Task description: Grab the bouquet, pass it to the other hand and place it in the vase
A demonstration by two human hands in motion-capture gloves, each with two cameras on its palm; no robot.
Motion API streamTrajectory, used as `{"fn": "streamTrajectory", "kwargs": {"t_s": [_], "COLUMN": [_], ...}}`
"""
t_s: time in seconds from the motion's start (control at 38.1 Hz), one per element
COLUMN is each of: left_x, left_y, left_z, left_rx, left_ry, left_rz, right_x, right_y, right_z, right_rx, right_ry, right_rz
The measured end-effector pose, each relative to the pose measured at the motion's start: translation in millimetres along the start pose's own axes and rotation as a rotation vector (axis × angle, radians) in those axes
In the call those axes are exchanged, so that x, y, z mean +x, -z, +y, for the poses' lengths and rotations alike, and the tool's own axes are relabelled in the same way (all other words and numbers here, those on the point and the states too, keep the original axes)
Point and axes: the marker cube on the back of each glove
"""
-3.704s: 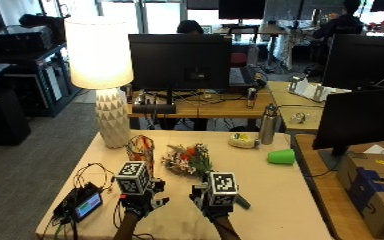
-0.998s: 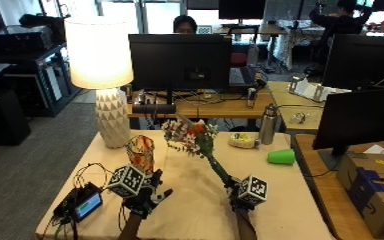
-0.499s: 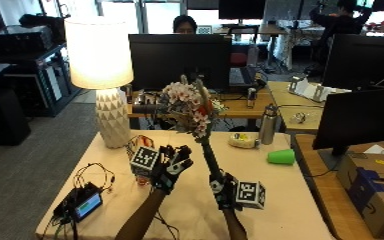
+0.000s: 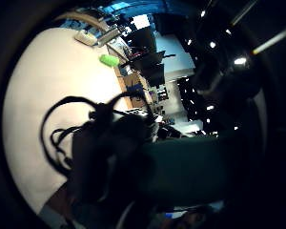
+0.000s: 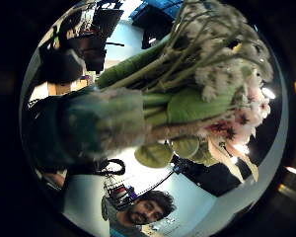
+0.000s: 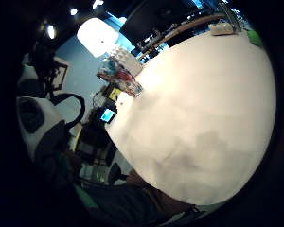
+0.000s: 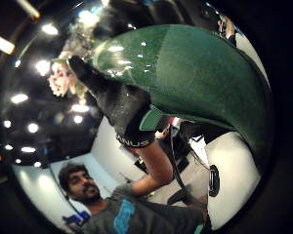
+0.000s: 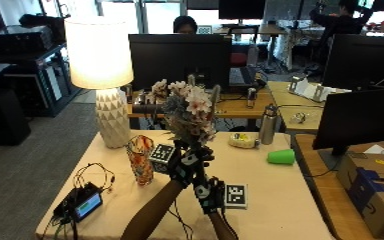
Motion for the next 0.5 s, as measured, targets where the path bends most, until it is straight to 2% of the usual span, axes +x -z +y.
{"fn": "streamTrajectory", "kwargs": {"t_s": [0.13,0.26,0.42,0.5], "left_x": [9,9,16,29], "left_y": [0,7,18,24], "left_z": [4,0,-7,-11], "left_rx": [0.080,0.153,0.221,0.224], "left_ry": [0.013,-0.026,-0.066,-0.071], "left_rz": [-0.077,-0.122,-0.157,-0.157], "right_x": [7,10,13,7], "right_y": [-6,-12,-15,-11], "right_z": [4,3,-4,-6], "right_rx": [-0.013,-0.027,-0.113,-0.176], "right_ry": [-0.089,-0.126,-0.015,-0.024], "right_rz": [0.044,0.087,0.091,0.128]}}
